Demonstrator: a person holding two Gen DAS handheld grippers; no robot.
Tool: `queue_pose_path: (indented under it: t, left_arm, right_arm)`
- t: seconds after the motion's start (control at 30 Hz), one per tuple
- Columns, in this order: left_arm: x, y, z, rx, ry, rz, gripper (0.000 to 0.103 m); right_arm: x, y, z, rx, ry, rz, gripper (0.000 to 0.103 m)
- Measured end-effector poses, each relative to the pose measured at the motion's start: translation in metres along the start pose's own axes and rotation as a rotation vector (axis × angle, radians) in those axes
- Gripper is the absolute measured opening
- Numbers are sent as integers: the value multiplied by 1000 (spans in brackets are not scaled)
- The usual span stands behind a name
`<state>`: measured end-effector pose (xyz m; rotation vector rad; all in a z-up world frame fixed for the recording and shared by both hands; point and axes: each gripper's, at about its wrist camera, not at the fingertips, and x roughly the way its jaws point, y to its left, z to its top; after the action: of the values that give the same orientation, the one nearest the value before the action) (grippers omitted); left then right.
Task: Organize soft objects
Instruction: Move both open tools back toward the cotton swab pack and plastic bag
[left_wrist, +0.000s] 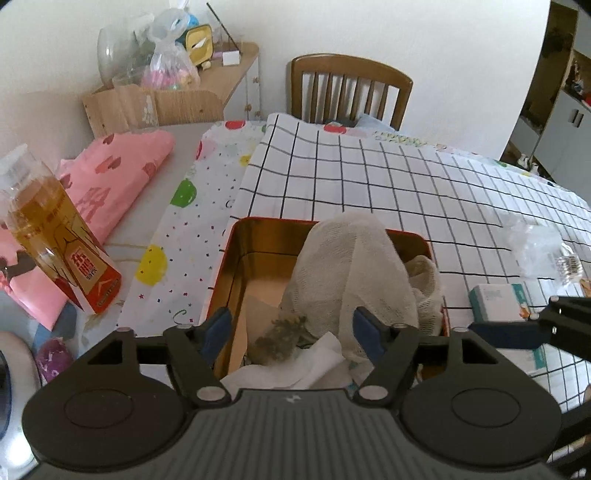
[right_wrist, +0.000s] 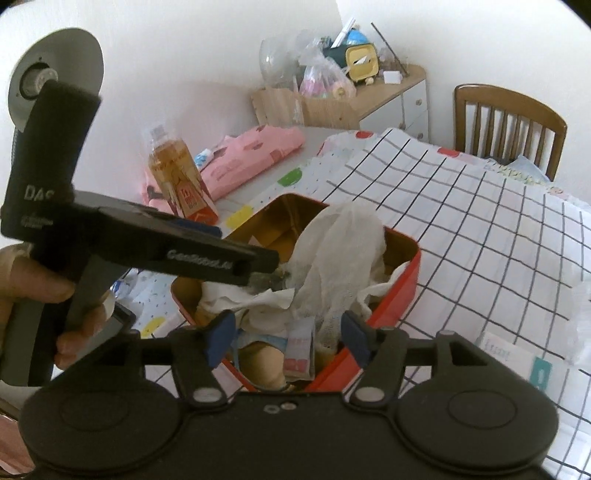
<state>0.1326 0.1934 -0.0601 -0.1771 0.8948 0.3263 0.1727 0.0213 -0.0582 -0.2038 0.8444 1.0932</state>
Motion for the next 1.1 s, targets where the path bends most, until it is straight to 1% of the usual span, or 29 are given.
queue_pose_path:
  t: [0.07,0.13,0.23,0.33,0.5,0.63,0.7,0.73,0.83,0.93,1.03,1.1]
  left_arm:
    - [-9,-3,-1,8,-20,-6,76]
    - [-17,-6,-1,14,-33,-11,76]
    - [-29,-12,-1,25,-55,-28,77]
    - [-42,-19,-1,36,-84,-45,83]
    - [-62,-33,-2,58,-127,-75,84]
    - [-74,-45,-1,71,-158,-101,93]
    - [-81,-53,-2,80,-180,-120,93]
    - [-84,-57,-1,84,-185,-131,94]
    - [-90,-70,-1,94,-198,-157,99]
    - [-95,-84,0,88,-204,-182,100]
    - [-96,-98,2,85,-194,-185,102]
    - [-96,-110,3,102,-191,-181,102]
  right_arm:
    - [-7,-1,0,8,-11,-5,64]
    - [-16,-3,0,14,-27,-8,70]
    - [-29,-4,-3,2,-45,-19,75]
    - [-41,-8,-5,-3,-59,-40,77]
    - [-66,-19,-12,30,-98,-59,82]
    - [-85,-27,-17,58,-131,-74,84]
    - [-96,-32,-21,72,-150,-82,86]
    - [-100,-34,-22,76,-157,-88,87]
    - [-116,-42,-29,86,-178,-112,89]
    - [-130,-50,-36,92,-193,-133,90]
    - [-146,-61,-44,109,-210,-153,92]
    - [-154,-67,-50,120,-218,-164,92]
